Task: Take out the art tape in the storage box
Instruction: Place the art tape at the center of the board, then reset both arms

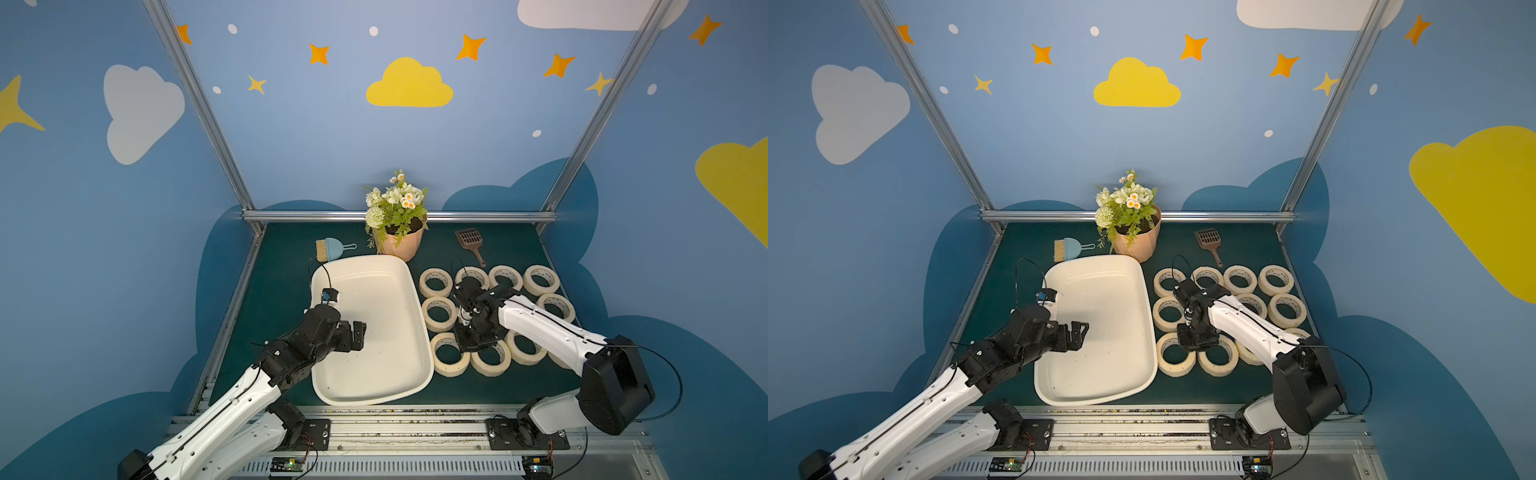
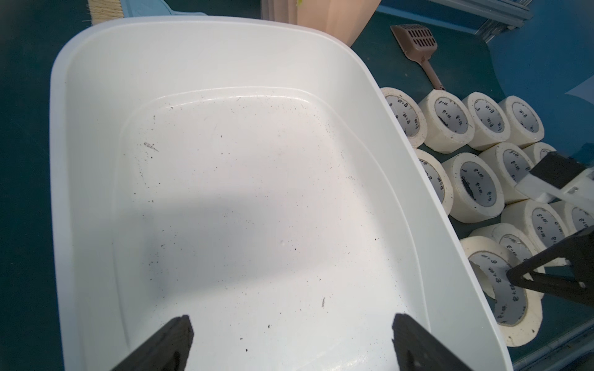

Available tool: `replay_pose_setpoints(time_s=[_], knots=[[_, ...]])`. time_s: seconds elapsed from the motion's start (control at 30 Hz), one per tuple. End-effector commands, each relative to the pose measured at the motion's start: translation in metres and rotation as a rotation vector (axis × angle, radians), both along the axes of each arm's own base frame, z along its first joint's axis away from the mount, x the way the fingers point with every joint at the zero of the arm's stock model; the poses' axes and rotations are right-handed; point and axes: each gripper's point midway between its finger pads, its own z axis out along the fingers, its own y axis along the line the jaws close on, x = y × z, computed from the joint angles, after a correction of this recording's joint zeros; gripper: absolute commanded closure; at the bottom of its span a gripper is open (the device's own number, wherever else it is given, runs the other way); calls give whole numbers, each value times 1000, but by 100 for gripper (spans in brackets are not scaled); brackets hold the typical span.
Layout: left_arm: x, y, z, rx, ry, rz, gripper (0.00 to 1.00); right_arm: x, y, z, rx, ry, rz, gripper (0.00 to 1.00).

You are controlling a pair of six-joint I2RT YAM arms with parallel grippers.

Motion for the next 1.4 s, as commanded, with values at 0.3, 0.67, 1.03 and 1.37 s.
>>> replay_pose_setpoints(time_s=[0.3, 0.67, 1.03, 1.37], knots=[[1, 8, -7, 31, 3, 12, 0, 16, -5, -25, -16, -12, -49, 100], [14, 21, -16, 44, -40, 52, 0, 20, -5, -23, 6, -56, -33, 35], [51, 35, -20, 162, -175, 38, 0, 82, -61, 65, -9, -412, -147, 2], [110, 37, -29, 64, -252, 11, 0, 181, -120, 46, -84, -749, -265, 2]])
